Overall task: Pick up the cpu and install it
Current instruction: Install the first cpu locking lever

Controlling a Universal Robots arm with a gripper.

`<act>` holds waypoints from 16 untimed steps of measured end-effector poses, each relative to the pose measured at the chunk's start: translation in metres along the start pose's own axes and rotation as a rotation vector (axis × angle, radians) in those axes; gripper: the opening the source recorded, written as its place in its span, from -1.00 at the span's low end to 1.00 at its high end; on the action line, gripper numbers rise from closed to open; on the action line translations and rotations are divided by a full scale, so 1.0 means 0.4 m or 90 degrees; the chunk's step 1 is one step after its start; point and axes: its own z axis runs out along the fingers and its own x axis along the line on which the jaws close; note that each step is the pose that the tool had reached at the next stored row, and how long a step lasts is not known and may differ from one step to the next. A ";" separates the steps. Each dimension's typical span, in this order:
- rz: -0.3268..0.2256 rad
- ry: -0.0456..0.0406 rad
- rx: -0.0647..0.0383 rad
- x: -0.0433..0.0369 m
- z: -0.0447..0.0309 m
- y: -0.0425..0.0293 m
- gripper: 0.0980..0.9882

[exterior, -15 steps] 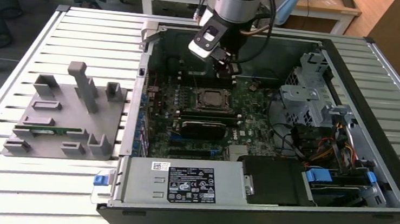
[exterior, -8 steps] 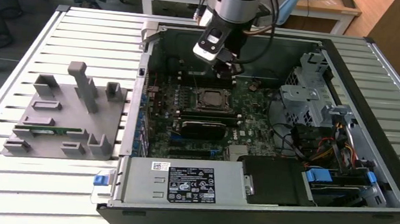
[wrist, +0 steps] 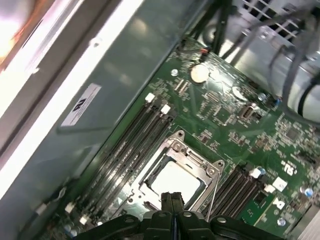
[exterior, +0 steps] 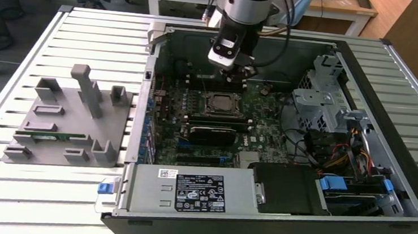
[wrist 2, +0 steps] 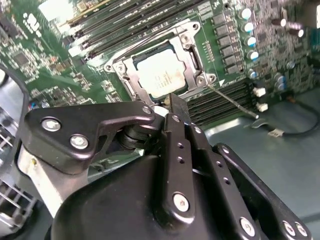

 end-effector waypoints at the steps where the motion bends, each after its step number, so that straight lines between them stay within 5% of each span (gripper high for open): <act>1: -0.011 0.0000 0.001 0.000 0.000 0.000 -0.98; 11: -0.121 0.0020 0.004 0.000 0.002 0.000 -0.98; 16: -0.160 0.0082 -0.001 0.000 0.002 0.000 -0.98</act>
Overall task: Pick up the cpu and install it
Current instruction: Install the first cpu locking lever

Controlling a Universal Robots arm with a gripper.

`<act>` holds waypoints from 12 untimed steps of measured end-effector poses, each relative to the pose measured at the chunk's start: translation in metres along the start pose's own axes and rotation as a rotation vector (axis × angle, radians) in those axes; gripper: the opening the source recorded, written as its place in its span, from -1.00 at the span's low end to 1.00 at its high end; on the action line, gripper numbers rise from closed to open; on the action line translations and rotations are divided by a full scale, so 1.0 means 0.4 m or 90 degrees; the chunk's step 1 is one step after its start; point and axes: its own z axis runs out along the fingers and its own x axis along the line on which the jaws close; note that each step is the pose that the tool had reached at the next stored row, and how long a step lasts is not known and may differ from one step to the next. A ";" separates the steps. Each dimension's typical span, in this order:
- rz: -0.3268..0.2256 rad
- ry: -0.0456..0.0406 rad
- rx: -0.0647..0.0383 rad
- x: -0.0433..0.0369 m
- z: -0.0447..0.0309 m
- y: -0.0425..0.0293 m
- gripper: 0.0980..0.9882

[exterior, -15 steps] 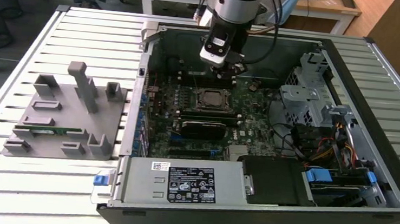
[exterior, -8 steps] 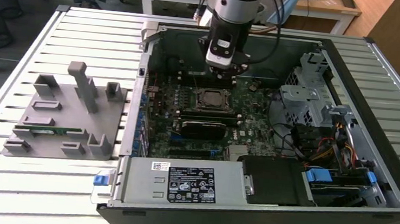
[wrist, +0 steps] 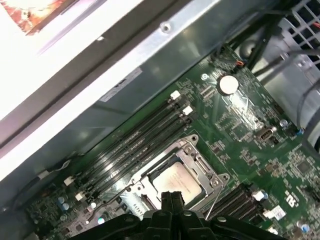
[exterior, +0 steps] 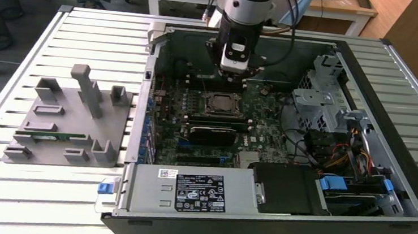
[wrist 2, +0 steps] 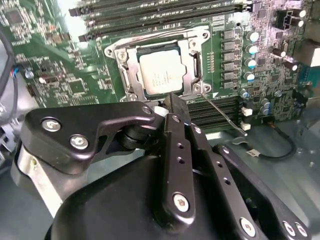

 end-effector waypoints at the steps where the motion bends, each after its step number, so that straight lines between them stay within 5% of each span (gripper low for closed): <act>1: -0.006 0.0018 -0.003 0.000 0.000 0.000 -0.98; 4: -0.025 0.0015 -0.008 0.000 0.001 0.000 -0.98; 8: -0.054 -0.0057 -0.014 0.000 0.002 0.000 -0.98; 12: -0.098 -0.0069 -0.014 0.000 0.002 0.000 -0.98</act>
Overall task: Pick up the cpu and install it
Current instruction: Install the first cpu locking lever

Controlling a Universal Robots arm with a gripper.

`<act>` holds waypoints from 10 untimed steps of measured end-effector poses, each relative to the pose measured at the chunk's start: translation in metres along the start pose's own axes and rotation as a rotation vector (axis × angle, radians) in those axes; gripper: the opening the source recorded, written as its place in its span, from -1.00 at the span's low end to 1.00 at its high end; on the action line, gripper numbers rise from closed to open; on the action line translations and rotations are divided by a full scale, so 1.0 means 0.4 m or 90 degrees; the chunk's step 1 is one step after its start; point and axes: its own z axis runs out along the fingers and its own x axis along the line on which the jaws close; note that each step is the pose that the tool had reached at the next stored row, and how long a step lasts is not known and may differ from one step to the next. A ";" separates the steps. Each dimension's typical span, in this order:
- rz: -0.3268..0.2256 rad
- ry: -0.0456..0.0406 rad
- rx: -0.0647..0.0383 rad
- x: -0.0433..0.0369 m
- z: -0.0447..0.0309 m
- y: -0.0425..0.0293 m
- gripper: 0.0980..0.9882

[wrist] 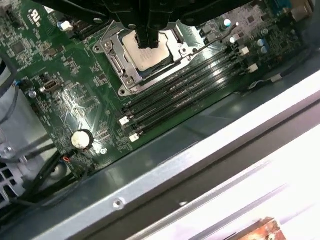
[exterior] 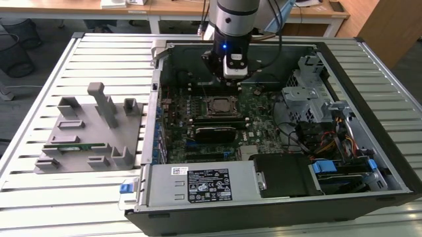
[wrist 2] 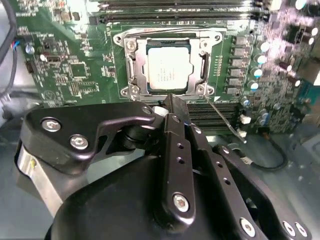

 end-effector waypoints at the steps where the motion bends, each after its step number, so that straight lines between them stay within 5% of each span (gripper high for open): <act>1: -0.011 0.0001 0.000 0.000 0.000 0.000 -0.98; 10: -0.102 -0.0045 -0.001 0.000 0.004 0.000 -0.98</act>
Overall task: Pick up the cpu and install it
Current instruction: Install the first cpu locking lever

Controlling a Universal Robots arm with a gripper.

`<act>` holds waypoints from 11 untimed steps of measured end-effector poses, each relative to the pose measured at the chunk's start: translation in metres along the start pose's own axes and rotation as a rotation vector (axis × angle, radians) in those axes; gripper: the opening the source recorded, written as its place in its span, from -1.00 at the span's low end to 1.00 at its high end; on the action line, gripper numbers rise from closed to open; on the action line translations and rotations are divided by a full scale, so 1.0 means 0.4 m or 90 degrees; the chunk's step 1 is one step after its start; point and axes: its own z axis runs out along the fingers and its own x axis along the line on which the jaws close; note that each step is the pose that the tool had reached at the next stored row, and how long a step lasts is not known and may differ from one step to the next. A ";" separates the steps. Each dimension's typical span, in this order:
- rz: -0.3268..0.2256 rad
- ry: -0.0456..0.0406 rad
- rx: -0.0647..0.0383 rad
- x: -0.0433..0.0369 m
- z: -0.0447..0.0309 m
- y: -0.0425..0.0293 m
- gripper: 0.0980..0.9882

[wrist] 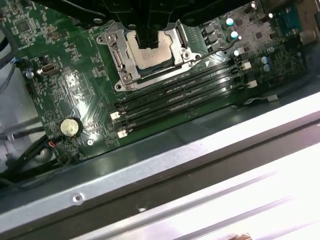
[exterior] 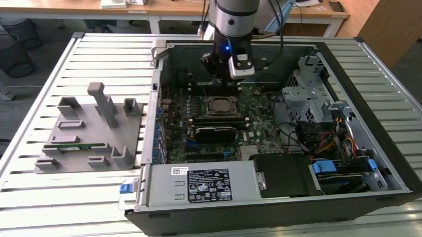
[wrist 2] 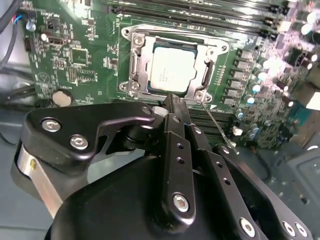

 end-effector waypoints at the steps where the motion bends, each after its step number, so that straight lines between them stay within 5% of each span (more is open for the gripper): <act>1: -0.009 -0.0009 0.000 0.000 0.000 0.000 -0.98; 11: -0.114 0.0006 0.000 0.000 0.003 0.000 -0.98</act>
